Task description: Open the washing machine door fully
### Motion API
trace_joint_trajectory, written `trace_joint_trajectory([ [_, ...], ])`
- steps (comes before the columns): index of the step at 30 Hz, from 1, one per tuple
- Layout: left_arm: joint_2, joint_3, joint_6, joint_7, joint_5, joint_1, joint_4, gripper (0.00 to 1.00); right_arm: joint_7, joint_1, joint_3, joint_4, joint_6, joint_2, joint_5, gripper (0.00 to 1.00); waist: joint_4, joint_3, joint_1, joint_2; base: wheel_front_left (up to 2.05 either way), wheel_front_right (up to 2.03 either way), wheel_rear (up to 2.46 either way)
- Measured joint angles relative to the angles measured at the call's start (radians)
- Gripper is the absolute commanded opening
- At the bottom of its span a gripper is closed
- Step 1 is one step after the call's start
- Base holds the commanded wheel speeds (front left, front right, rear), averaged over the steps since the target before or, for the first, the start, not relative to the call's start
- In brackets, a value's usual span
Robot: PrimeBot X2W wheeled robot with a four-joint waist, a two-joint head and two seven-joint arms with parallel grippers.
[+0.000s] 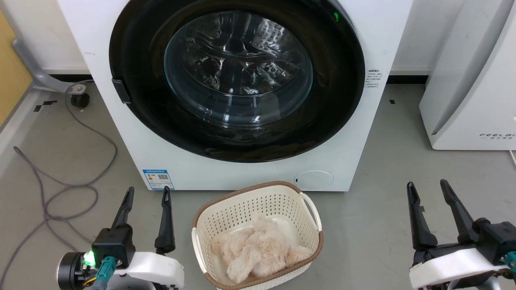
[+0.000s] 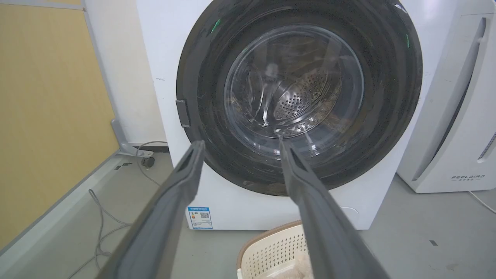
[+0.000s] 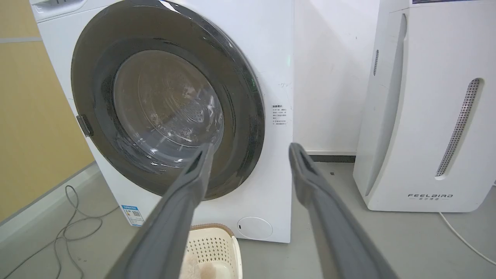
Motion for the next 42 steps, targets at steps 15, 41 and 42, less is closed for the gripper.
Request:
trace_joint_trajectory([
  [15, 0.000, -0.002, 0.013, -0.031, -0.016, 0.000, -0.016, 1.00, -0.035, -0.001, 0.003, 0.032, 0.000, 0.000, 0.386, 0.00, 0.002, 0.001, 0.0000, 0.0000, 0.00, 0.00, 0.00],
  [41, 0.000, 0.000, 0.028, -0.086, -0.027, -0.002, -0.037, 1.00, -0.079, -0.180, -0.029, 0.181, 0.000, -0.006, 1.105, 0.00, 0.022, 0.037, 0.0000, 0.0000, 0.00, 0.00, 0.00],
  [42, 0.000, -0.001, 0.030, -0.089, -0.027, -0.006, -0.039, 1.00, -0.070, -0.196, -0.029, 0.192, 0.000, -0.012, 1.116, 0.00, 0.024, 0.042, 0.0000, 0.0000, 0.00, 0.00, 0.00],
])
